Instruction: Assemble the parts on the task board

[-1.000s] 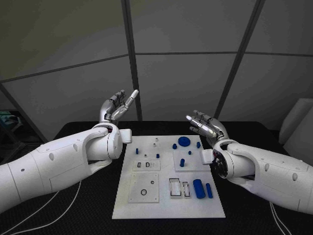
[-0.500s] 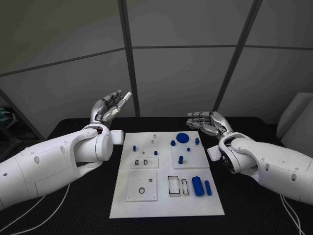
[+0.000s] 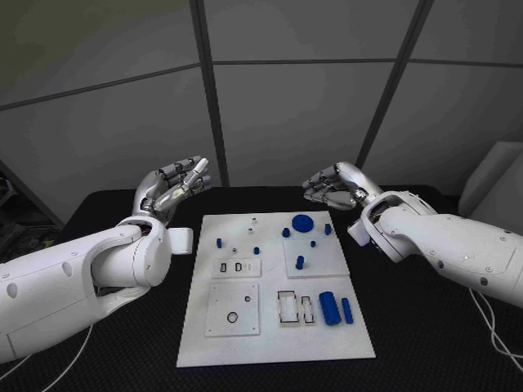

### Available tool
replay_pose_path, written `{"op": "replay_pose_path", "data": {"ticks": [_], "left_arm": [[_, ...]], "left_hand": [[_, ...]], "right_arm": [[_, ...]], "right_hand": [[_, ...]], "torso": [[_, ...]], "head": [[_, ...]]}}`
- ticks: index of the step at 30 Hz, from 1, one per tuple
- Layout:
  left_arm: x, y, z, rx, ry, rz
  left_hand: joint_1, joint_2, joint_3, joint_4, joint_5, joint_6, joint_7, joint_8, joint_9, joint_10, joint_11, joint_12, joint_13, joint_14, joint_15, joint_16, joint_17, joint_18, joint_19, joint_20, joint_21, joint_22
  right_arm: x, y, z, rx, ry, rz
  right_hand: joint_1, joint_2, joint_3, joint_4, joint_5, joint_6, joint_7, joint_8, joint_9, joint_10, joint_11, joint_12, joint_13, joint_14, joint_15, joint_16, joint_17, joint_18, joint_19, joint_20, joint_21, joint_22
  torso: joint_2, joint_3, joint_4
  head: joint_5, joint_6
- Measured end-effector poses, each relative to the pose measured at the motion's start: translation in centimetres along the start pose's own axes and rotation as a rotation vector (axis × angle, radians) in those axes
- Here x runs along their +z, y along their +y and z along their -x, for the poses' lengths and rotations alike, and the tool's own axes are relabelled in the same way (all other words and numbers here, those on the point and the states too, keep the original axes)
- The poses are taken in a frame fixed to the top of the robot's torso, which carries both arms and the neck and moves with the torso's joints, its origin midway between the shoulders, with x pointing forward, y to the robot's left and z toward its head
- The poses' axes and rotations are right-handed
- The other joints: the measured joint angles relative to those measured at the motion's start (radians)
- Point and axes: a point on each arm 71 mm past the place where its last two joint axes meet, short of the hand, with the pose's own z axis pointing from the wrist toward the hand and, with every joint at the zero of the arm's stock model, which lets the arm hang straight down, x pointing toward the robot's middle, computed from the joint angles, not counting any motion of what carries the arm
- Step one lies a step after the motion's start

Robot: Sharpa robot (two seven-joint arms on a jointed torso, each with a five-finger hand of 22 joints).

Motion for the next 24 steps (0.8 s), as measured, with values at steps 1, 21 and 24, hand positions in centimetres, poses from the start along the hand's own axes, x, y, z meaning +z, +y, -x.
{"op": "replay_pose_path", "data": {"ticks": [1,21,24], "left_arm": [[-0.2,-0.1,-0.1,-0.003,0.007,0.000],[-1.7,-0.7,-2.1,-0.040,0.081,0.007],[-1.7,-0.7,-2.1,-0.040,0.083,0.006]], "left_hand": [[0.004,0.004,0.000,0.000,0.000,0.004,0.002,0.000,0.000,0.009,-0.001,0.000,0.000,0.000,0.000,0.000,0.000,0.001,0.000,0.001,0.000,0.000],[0.004,0.004,0.005,0.000,0.000,0.004,0.002,0.000,0.000,0.013,-0.003,0.000,0.000,0.000,0.000,-0.004,-0.004,0.014,0.000,0.000,0.000,-0.001],[0.004,0.004,0.005,0.000,0.000,0.004,0.002,0.000,0.000,0.013,-0.003,0.000,0.000,0.000,0.000,-0.006,-0.004,0.014,0.000,0.000,0.000,-0.002]], "right_arm": [[0.3,0.3,0.2,-0.040,0.015,0.005],[1.7,2.8,-1.6,-0.528,0.232,0.006],[1.7,2.8,-1.8,-0.555,0.251,-0.003]], "right_hand": [[0.000,0.000,0.000,0.000,0.000,0.008,-0.001,0.000,0.000,0.006,-0.007,0.000,0.000,0.022,-0.006,0.007,0.005,0.000,0.014,-0.007,0.012,0.006],[-0.010,-0.097,-0.002,0.068,-0.021,0.063,-0.035,-0.044,0.000,-0.029,-0.033,-0.027,0.004,0.241,-0.074,0.946,0.759,0.000,0.230,-0.103,0.532,0.333],[-0.010,-0.097,-0.007,0.073,-0.021,0.059,-0.033,-0.044,0.000,-0.029,-0.033,-0.027,0.004,0.243,-0.072,0.985,0.802,-0.001,0.231,-0.103,0.572,0.378]], "torso": [[0.005,-0.0013,0.0019],[0.069,-0.0171,0.0383],[0.074,-0.0176,0.0407]], "head": [[-0.001,0.001],[-0.024,0.006],[-0.024,0.006]]}}
